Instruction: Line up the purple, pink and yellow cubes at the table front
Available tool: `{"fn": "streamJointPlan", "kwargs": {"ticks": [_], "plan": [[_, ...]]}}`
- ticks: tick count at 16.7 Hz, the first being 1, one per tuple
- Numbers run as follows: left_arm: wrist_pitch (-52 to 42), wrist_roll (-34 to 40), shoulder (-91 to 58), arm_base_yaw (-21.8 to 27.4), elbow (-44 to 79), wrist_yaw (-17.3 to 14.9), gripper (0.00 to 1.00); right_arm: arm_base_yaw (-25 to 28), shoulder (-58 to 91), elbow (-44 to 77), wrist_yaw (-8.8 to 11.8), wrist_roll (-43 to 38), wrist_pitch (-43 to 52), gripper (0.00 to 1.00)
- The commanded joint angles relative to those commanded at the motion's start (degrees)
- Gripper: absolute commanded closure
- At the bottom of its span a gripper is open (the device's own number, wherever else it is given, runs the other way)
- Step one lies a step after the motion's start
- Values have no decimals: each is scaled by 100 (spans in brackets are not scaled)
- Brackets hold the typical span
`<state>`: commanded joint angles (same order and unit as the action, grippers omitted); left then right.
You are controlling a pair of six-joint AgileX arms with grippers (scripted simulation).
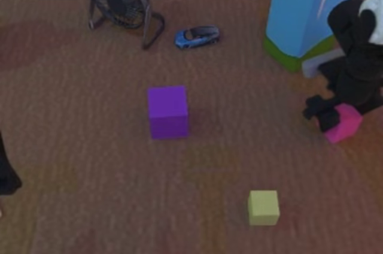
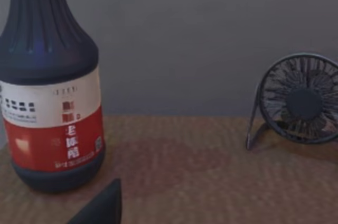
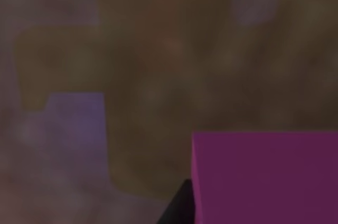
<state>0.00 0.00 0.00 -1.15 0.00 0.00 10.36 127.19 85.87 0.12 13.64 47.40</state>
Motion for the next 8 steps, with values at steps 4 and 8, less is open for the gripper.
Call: {"fn": "streamJointPlan", "kwargs": {"ticks": [4, 8], "plan": [[0, 0, 0, 0, 0, 0, 0, 33, -152, 275, 9, 22, 421, 100], [0, 0, 0, 0, 0, 0, 0, 46, -474, 711, 7, 14, 1227, 100]]}}
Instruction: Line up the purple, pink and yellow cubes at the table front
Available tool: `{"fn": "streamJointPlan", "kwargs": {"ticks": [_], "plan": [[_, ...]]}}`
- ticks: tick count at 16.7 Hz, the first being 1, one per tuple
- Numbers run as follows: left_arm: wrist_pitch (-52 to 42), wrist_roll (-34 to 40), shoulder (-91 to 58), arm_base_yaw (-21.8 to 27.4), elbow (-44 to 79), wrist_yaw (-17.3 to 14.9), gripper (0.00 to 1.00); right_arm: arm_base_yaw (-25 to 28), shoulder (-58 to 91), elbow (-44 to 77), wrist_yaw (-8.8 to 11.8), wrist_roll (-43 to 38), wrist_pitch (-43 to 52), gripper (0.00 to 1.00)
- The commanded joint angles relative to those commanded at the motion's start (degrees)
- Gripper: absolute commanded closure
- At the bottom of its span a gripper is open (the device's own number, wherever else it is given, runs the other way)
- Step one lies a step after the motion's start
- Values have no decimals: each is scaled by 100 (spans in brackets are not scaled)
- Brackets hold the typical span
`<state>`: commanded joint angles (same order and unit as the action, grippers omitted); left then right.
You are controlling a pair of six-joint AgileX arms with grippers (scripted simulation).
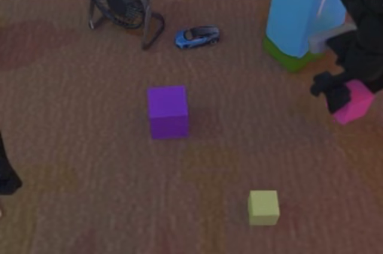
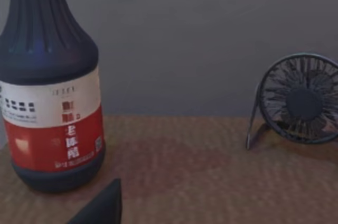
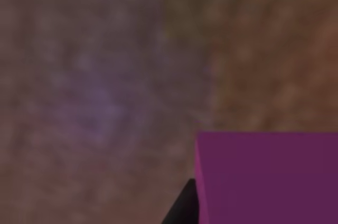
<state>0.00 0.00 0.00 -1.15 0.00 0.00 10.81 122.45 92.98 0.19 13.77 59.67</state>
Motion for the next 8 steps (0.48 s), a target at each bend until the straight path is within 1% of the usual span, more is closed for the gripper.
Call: {"fn": "streamJointPlan", "kwargs": {"ticks": [6, 8], "plan": [[0, 0, 0, 0, 0, 0, 0, -15, -62, 68, 0, -19, 108, 100], [0, 0, 0, 0, 0, 0, 0, 141, -65, 75, -4, -195, 121, 100]]}}
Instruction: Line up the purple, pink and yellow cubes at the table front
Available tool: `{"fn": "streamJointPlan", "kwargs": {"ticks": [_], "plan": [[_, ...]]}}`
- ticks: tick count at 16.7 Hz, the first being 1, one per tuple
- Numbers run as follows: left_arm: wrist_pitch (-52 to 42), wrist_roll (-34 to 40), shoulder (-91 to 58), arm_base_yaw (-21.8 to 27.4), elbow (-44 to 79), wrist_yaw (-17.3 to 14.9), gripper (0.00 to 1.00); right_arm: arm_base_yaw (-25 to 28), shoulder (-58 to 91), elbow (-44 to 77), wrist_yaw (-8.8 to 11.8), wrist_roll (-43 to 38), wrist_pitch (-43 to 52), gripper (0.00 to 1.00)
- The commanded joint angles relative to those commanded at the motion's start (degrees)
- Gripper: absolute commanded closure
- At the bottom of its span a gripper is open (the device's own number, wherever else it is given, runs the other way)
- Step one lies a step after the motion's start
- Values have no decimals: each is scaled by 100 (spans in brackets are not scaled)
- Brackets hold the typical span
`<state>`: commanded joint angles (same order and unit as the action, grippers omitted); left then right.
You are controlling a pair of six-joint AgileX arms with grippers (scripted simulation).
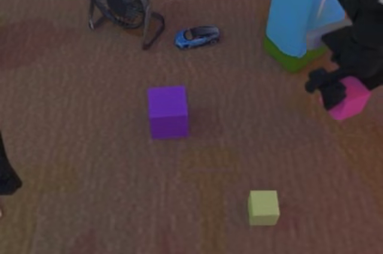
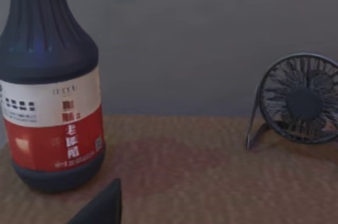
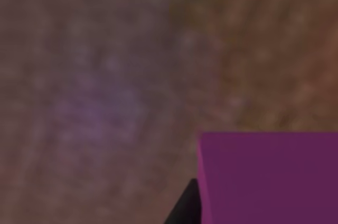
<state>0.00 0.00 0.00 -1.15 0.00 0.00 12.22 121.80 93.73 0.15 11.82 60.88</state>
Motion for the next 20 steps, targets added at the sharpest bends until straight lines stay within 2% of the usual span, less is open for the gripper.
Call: {"fn": "streamJointPlan", "kwargs": {"ticks": [4, 13, 16, 20], "plan": [[0, 0, 0, 0, 0, 0, 0, 746, -77, -64, -23, -1086, 51, 100], [0, 0, 0, 0, 0, 0, 0, 3175, -588, -651, -72, -5366, 148, 100], [0, 0, 0, 0, 0, 0, 0, 3709, -813, -799, -108, -6121, 94, 100], [0, 0, 0, 0, 0, 0, 0, 3865, -903, -849, -124, -6325, 64, 100]]}}
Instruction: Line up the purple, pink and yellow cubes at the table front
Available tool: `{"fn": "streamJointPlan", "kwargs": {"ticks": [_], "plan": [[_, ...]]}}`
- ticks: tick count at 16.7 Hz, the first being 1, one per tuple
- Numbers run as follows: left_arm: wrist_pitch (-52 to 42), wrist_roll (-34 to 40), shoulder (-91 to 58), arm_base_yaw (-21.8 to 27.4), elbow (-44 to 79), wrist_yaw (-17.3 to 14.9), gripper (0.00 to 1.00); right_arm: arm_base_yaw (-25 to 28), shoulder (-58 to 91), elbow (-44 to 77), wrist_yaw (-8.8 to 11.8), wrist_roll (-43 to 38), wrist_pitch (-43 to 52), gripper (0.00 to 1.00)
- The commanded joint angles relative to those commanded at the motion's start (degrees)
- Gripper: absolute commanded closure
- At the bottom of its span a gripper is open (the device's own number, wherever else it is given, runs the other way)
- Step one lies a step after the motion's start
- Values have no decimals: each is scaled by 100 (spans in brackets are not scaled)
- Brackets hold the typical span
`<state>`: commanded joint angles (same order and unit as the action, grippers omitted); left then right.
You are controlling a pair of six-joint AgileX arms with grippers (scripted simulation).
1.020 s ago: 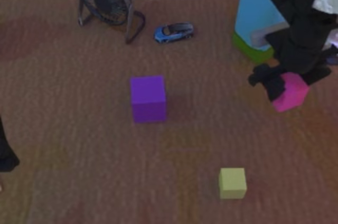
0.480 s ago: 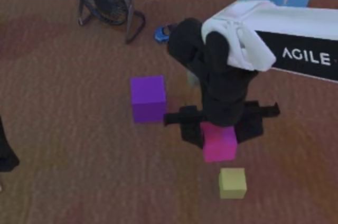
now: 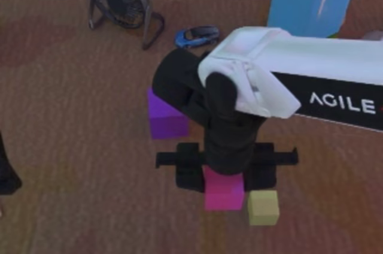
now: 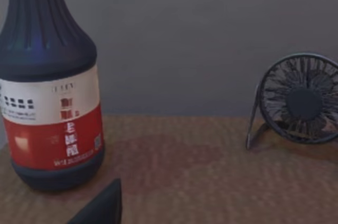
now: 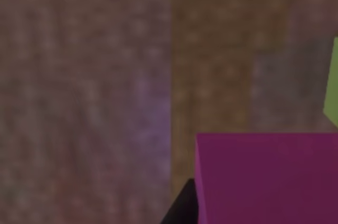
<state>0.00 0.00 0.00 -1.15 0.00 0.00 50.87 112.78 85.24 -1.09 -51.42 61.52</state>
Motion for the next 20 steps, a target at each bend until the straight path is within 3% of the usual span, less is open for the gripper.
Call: {"fn": "streamJointPlan", "kwargs": {"ticks": [4, 11, 15, 20], "plan": [[0, 0, 0, 0, 0, 0, 0, -10, 56, -53, 9, 13, -95, 100], [0, 0, 0, 0, 0, 0, 0, 18, 519, -852, -2, -28, -1389, 100], [0, 0, 0, 0, 0, 0, 0, 23, 547, -890, -4, -31, -1437, 100], [0, 0, 0, 0, 0, 0, 0, 23, 547, -890, -4, -31, -1437, 62]]}}
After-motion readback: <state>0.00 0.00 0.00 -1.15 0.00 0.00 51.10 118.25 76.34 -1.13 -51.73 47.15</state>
